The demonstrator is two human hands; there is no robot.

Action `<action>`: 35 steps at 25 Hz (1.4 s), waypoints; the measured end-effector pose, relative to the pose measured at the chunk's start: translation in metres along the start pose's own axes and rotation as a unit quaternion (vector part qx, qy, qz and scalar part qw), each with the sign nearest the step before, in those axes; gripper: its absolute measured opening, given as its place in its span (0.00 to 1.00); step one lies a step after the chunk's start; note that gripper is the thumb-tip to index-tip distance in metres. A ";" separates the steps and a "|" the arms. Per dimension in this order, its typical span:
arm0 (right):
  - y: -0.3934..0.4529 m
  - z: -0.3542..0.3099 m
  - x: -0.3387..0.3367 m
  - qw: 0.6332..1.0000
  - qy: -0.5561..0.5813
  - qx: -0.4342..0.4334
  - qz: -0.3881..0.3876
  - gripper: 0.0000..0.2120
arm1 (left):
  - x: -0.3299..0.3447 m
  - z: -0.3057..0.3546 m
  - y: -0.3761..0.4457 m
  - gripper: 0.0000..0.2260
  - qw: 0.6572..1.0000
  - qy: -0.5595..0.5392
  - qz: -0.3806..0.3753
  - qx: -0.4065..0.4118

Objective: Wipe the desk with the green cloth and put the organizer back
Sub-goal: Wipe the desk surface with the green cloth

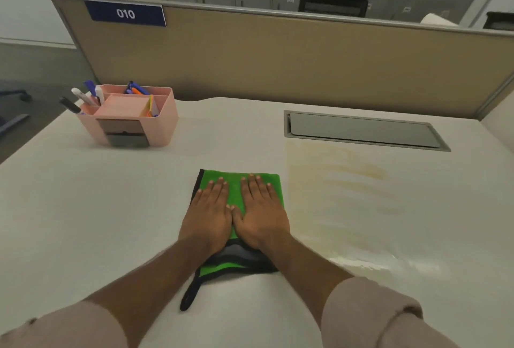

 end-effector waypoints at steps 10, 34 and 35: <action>-0.002 -0.012 0.008 1.000 -0.010 0.001 0.012 0.36 | 0.001 -0.015 -0.013 0.25 1.000 0.006 0.008 -0.009; -0.009 -0.115 0.035 0.994 -0.027 -0.096 -0.044 0.31 | -0.001 -0.091 -0.095 0.26 0.994 -0.022 0.055 -0.096; -0.021 -0.115 0.036 0.994 -0.026 -0.101 -0.041 0.31 | 0.002 -0.086 -0.105 0.26 0.993 -0.019 0.060 -0.100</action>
Point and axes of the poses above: each hand's wrist, its own y-axis towards the middle knuckle, its own x-axis out of the palm, z = x × y, the point moved 4 cm from there along y, towards the middle knuckle, and after that the axes turned 11 degrees about -z, right-handed, at the moved point
